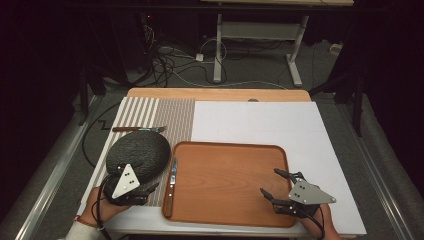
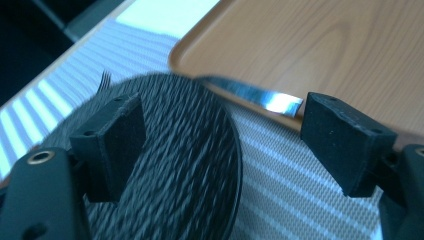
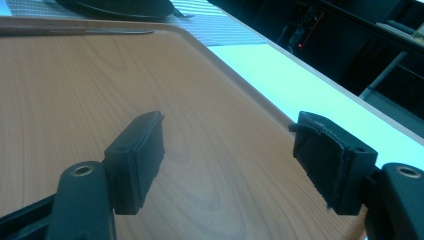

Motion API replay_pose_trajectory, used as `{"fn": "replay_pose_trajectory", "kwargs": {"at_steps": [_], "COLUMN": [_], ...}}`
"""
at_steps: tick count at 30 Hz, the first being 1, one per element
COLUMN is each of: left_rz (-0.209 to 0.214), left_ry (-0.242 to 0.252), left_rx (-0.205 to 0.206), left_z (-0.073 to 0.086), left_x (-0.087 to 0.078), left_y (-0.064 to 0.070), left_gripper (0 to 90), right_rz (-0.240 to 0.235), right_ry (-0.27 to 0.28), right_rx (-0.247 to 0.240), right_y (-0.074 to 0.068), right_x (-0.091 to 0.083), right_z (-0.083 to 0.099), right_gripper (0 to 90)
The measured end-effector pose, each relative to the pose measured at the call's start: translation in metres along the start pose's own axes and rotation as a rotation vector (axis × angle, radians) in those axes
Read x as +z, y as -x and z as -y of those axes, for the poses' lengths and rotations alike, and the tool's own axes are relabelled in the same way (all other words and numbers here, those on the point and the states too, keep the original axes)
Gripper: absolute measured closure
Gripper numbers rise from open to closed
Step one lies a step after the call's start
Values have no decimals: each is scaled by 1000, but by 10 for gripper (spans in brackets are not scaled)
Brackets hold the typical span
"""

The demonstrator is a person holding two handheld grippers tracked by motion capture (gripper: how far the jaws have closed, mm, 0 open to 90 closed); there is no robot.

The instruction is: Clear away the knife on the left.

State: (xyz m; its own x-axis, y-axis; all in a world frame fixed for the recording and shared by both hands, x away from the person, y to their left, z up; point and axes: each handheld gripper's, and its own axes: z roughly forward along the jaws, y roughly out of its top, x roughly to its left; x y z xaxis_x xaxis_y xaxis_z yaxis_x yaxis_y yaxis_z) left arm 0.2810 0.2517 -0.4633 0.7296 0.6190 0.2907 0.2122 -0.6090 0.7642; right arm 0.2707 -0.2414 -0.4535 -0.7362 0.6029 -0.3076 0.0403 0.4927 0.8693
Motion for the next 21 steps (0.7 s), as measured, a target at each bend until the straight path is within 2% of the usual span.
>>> {"fn": "replay_pose_trajectory", "kwargs": {"at_steps": [1, 9, 12, 15, 21], "left_rz": [9, -14, -34, -50, -62], "left_ry": [-3, -44, -38, -41, -50], "left_rx": [1, -6, -35, -49, -39], "left_z": [3, 20, 25, 29, 31], "left_x": [-1, -6, -10, -13, -14], "left_y": [0, 2, 0, -1, -7], "left_gripper": [178, 178, 179, 181, 188], "right_rz": [-1, -14, -18, -25, -29], "right_ry": [1, 5, 9, 13, 13], "right_rx": [-3, -17, -17, -16, -33], "right_y": [0, 0, 0, -1, 0], "right_x": [1, 5, 7, 8, 11], "right_z": [-1, -3, -5, -7, -7], "right_gripper": [291, 291, 291, 291, 291]}}
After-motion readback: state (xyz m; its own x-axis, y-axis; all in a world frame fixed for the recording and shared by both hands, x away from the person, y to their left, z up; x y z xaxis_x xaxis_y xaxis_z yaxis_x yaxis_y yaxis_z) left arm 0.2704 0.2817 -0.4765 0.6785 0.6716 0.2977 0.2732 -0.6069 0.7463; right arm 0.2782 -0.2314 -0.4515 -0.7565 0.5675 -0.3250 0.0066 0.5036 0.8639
